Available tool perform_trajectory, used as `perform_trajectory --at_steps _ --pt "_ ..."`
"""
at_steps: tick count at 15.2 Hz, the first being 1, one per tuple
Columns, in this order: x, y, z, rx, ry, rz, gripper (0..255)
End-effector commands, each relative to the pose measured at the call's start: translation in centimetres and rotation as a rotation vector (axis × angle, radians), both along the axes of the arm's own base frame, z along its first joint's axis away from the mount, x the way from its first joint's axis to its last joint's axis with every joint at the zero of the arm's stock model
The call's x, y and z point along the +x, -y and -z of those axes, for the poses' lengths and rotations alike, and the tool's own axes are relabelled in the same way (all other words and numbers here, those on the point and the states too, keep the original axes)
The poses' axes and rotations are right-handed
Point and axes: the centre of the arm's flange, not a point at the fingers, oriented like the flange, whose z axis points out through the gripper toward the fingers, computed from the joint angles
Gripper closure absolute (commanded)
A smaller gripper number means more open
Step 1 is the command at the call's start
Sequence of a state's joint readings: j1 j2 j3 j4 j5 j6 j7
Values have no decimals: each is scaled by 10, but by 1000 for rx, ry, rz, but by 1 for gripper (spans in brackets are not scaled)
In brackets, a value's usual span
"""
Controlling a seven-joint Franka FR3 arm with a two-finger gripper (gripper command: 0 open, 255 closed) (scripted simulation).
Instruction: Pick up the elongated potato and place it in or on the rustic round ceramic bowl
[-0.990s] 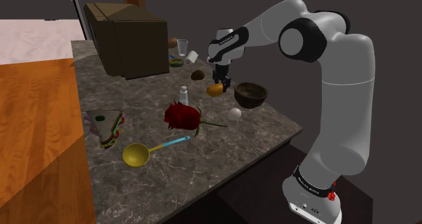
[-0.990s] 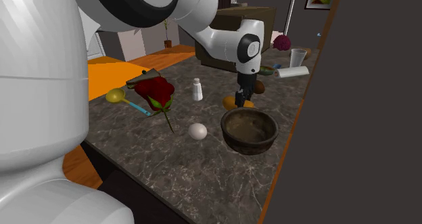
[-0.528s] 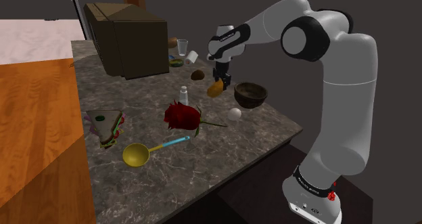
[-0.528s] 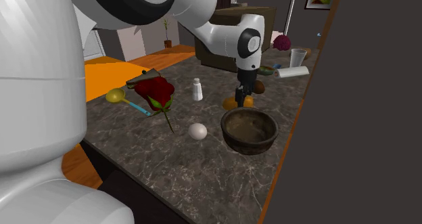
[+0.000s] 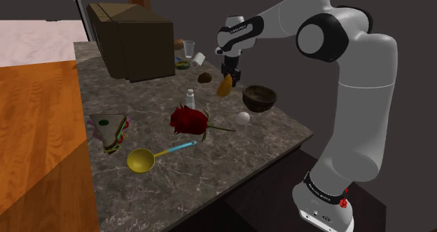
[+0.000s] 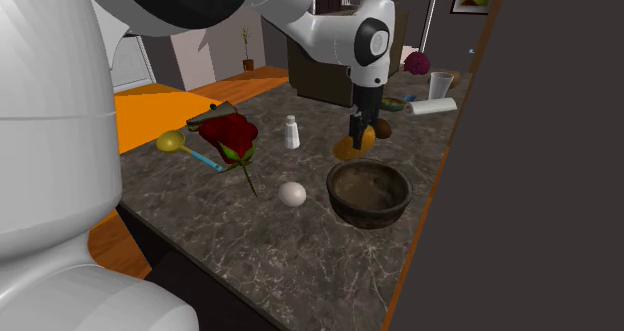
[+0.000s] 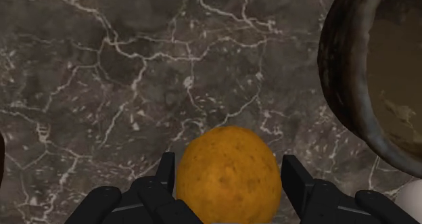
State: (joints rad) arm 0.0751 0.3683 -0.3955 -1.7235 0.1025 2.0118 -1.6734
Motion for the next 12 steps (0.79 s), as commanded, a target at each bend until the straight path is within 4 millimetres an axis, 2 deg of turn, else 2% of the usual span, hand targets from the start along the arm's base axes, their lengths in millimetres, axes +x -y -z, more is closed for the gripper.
perform_trajectory --at_steps 1,12 --pt "-1 0 -10 0 0 0 255" --pt "-1 0 -68 0 0 0 255"
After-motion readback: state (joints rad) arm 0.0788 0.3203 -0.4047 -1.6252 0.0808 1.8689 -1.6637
